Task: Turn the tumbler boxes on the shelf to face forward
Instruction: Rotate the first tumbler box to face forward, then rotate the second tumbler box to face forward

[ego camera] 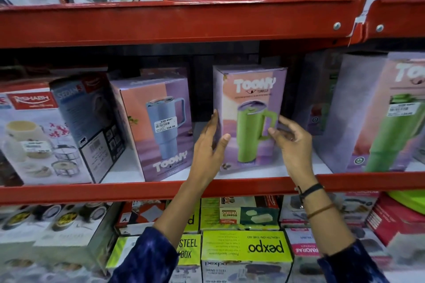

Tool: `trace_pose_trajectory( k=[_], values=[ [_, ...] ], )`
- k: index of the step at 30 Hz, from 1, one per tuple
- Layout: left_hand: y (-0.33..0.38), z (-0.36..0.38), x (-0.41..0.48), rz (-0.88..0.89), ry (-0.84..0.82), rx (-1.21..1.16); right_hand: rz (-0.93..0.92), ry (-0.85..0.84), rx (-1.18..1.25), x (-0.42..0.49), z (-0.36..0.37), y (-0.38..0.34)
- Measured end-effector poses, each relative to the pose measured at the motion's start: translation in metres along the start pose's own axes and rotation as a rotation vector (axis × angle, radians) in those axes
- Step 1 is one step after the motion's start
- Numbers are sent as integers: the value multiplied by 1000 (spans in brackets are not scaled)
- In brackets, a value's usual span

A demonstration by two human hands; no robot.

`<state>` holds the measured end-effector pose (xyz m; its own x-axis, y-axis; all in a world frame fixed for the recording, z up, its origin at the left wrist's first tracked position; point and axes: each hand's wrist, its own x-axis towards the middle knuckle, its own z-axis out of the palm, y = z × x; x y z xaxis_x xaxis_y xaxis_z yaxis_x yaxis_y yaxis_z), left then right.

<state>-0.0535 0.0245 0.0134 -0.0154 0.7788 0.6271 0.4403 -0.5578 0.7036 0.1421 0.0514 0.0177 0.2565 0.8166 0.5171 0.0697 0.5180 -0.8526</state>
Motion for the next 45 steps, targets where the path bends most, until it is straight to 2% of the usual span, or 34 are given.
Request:
trace_pose_trajectory(
  k=[7,12,16,18,20,23,26,30,33,39,45],
  values=[
    [-14,-2,1,-57,17,-31,10,59,-62,-21,8,9],
    [-15,-8,4,-83,-23,64,8,43,-100,-23,13,5],
    [-8,-14,-8,-26,-26,78,-23,159,-119,-44,25,-1],
    [-2,-21,-21,64,23,82,-119,249,-156,-57,36,-9],
    [4,-33,-31,221,95,48,-207,266,-146,-71,51,-20],
    [5,-60,-39,483,224,47,-235,168,-93,-88,84,-35],
    [0,-89,-41,554,369,88,-240,58,-25,-102,121,-46],
    [-15,-128,-42,433,494,86,-175,-63,-7,-120,167,-52],
    [-30,-149,-38,228,516,67,-180,-89,-46,-132,198,-54],
    [-57,-171,-17,-253,304,-201,-193,-95,-219,-147,245,-46],
    [-68,-181,-6,-349,58,-285,-160,47,-399,-153,258,-35]
  ],
)
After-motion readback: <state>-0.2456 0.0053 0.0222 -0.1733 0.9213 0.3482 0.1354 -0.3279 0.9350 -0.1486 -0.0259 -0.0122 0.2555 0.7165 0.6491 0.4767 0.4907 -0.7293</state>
